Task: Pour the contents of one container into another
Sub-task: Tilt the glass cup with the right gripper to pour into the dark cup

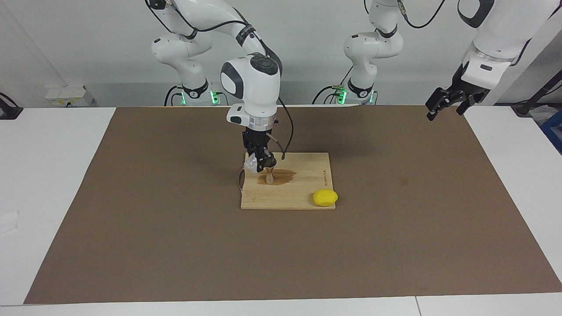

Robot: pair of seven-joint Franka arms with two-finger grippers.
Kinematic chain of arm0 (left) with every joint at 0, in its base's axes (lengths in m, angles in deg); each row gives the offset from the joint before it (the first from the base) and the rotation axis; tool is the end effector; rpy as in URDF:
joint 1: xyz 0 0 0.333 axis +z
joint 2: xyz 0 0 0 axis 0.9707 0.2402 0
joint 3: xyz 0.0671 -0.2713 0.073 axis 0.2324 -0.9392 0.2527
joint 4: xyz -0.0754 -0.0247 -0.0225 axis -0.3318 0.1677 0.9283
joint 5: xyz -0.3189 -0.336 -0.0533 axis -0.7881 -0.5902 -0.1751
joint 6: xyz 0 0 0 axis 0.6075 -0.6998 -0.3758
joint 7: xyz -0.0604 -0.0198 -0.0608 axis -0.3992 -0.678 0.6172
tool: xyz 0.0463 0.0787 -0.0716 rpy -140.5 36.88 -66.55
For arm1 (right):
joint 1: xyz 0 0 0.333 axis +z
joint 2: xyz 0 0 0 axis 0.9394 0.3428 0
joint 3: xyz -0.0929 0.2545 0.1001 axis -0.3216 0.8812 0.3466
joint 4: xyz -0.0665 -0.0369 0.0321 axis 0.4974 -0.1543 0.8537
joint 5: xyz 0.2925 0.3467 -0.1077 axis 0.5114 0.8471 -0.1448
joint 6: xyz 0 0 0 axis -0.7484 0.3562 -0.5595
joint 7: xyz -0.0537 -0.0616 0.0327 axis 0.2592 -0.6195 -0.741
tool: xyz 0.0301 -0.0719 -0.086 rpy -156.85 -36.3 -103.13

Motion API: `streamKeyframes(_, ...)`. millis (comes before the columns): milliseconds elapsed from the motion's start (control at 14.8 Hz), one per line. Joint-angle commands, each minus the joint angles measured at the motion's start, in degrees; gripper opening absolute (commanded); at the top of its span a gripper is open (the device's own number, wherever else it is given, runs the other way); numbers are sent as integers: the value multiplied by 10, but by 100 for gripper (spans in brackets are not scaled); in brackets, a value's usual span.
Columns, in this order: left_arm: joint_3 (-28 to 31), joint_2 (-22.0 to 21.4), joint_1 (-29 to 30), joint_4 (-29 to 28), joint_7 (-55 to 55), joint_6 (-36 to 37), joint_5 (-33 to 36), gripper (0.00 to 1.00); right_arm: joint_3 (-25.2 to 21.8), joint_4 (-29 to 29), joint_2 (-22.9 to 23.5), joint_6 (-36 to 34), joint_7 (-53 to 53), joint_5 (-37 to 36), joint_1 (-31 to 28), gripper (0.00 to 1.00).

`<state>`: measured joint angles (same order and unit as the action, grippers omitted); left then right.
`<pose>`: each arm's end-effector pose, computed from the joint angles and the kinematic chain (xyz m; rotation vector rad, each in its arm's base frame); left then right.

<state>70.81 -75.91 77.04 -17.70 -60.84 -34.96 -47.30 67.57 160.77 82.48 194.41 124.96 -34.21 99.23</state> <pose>0.6223 -0.0189 0.6038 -3.1219 -0.1670 0.0105 0.5962 0.3520 0.3654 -2.6740 1.5794 -0.2458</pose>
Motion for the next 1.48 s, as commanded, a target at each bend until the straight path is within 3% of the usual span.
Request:
streamKeyframes(0, 4, -6, -18, -1, -7, 7, 11, 100, 4, -23, 7, -13, -4, 45, -19, 5)
streamKeyframes(876, 4, -16, -1, -10, -12, 7, 10, 100, 3, -26, 18, -6, -54, 228, -71, 5)
streamKeyframes(1415, 4, -16, -1, -15, -10, 13, 10, 100, 4, 0, 14, -11, -120, 343, -113, 5)
